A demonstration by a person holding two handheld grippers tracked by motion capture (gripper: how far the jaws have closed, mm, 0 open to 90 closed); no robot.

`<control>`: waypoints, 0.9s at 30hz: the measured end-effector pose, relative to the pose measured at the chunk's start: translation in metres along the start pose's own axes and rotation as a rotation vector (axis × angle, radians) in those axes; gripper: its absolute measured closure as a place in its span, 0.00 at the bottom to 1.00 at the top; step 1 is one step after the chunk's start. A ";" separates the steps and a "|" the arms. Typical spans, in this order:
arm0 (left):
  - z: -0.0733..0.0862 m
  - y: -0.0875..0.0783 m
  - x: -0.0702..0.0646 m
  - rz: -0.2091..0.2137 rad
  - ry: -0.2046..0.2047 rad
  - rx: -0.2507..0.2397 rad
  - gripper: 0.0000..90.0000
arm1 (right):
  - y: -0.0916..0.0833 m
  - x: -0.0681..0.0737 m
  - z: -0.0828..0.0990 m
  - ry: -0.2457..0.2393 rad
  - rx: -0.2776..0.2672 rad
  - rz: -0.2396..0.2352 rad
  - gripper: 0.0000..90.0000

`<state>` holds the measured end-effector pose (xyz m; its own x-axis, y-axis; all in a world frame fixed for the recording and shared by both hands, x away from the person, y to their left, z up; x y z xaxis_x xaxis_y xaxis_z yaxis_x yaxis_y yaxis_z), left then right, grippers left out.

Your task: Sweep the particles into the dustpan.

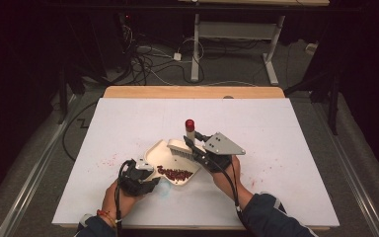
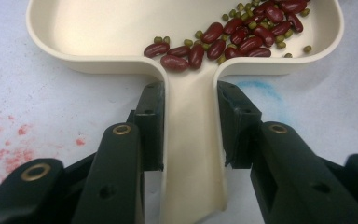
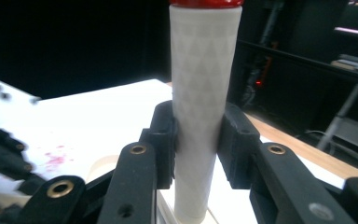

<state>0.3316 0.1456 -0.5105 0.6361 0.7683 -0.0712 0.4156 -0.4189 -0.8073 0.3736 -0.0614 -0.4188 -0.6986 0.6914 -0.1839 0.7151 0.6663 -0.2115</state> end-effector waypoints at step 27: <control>0.004 -0.001 0.010 -0.005 -0.019 -0.004 0.71 | -0.036 -0.006 -0.019 0.042 -0.032 -0.078 0.78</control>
<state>0.3353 0.1556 -0.5128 0.6213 0.7796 -0.0786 0.4215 -0.4171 -0.8052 0.3525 -0.0838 -0.3917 -0.7509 0.6480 -0.1275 0.6596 0.7266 -0.1924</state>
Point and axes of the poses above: each handheld gripper's, and its own axes: y roughly forward along the jaws, z roughly out of its underside, x roughly to its left, the point moved 4 cm from there along y, roughly forward along the jaws
